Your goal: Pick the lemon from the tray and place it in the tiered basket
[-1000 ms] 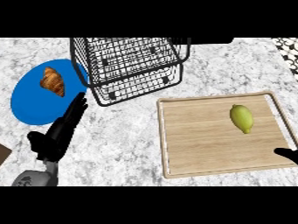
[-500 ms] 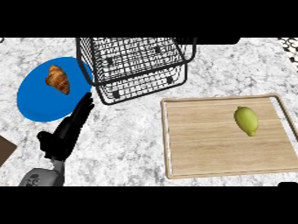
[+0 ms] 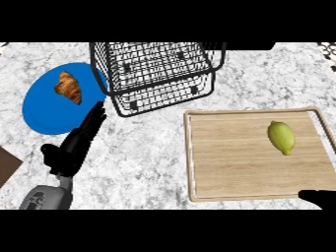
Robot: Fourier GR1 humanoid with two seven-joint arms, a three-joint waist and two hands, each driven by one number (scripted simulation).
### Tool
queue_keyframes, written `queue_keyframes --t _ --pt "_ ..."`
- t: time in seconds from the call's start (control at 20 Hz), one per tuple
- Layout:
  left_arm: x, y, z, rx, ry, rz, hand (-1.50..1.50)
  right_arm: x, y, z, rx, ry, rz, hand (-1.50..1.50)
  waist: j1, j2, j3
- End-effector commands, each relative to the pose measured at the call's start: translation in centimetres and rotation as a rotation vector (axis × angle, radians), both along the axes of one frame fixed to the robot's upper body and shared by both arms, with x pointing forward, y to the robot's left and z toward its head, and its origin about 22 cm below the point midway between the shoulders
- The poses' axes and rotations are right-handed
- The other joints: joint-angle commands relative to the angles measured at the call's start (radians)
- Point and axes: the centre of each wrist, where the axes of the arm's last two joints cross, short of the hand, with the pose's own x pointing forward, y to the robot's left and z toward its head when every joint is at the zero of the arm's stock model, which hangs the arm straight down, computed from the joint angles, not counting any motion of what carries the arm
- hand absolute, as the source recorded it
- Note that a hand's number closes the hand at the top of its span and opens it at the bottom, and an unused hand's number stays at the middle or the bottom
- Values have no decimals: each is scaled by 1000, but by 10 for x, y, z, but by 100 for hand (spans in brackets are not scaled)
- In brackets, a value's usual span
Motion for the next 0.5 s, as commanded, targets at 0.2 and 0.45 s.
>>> queue_keyframes --t 0.2,0.45 --pt "18 -8 9 -7 -4 4 0 15 9 -32 58 83 -5 -150 -5 0 1" --pt "13 -17 -5 -9 6 -3 0 38 3 -57 49 66 -1 -150 -3 0 1"
